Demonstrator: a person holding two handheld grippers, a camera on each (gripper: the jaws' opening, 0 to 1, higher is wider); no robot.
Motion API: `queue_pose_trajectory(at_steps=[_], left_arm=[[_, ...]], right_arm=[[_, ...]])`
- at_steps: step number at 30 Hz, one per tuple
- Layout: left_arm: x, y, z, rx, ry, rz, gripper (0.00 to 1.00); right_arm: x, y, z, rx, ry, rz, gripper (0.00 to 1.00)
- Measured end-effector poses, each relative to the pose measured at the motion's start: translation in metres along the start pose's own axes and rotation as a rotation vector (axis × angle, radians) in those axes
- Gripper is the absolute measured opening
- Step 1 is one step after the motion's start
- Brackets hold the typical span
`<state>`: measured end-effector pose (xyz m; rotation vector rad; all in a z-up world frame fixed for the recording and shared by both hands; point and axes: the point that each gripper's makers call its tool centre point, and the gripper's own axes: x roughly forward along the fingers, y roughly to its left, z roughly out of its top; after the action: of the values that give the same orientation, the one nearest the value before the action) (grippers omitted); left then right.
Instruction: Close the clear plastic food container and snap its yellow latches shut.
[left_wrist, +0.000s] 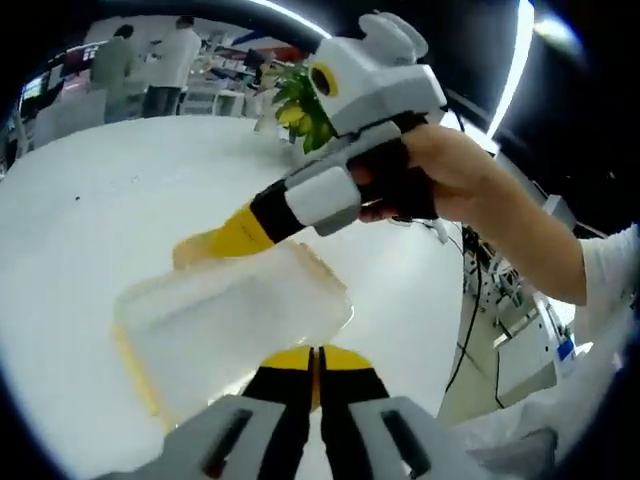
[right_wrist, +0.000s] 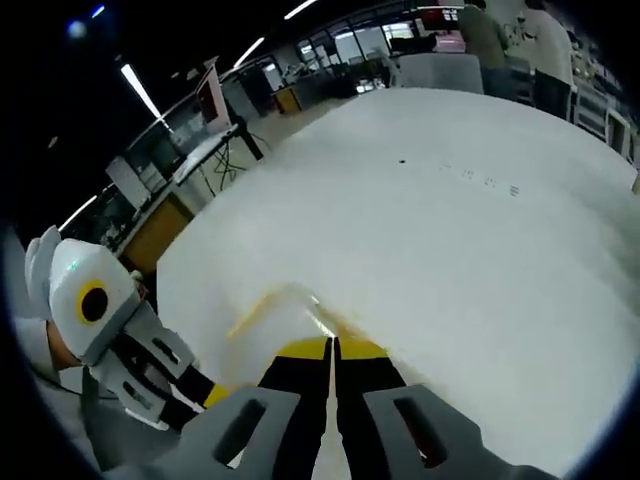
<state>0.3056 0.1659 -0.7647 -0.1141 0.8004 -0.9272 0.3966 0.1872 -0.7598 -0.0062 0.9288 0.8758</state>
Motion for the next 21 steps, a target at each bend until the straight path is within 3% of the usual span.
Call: queue_pose_trajectory(at_steps=[2,7,15,21], left_arm=[[-0.002,0.001,-0.003,0.007,-0.002,-0.001,0.0],[-0.003,0.003,-0.004,-0.071,-0.029,-0.01,0.0],[-0.007,-0.003,-0.009,-0.084,-0.034,-0.03,0.0],[0.002,0.003,-0.028,-0.051,0.029,-0.003,0.0]], right_arm=[[0.001,-0.003,0.003,0.001,-0.005,-0.004,0.0],[0.007,-0.008,0.005,0.012,-0.012,-0.02,0.0],[0.012,-0.017,0.0,0.018,0.0,-0.051,0.0],[0.011,-0.017,0.001,0.035,-0.011,-0.046,0.0]])
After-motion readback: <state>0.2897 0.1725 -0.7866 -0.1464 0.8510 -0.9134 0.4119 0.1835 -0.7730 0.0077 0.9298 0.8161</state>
